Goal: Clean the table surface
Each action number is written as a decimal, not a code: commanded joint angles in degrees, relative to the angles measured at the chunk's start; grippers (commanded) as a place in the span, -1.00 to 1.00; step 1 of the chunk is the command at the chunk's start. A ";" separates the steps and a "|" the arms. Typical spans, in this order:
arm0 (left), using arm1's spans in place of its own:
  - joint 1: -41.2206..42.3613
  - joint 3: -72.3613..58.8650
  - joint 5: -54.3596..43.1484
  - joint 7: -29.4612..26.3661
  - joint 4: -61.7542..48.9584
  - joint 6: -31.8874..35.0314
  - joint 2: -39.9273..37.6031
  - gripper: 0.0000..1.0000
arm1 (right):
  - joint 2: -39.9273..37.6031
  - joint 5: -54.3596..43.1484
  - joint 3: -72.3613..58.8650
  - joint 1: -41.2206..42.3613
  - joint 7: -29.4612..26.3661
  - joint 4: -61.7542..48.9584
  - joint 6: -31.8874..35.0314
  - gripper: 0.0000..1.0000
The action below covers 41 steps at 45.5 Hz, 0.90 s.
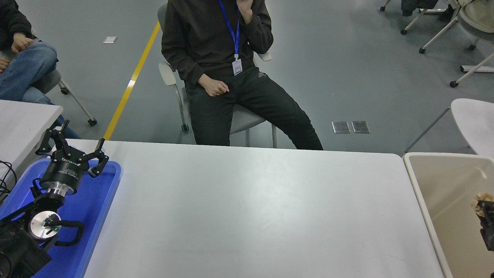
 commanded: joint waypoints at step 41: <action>0.00 0.00 0.00 -0.02 0.00 0.00 0.00 1.00 | -0.42 13.42 0.16 0.50 -11.82 0.10 -0.72 0.97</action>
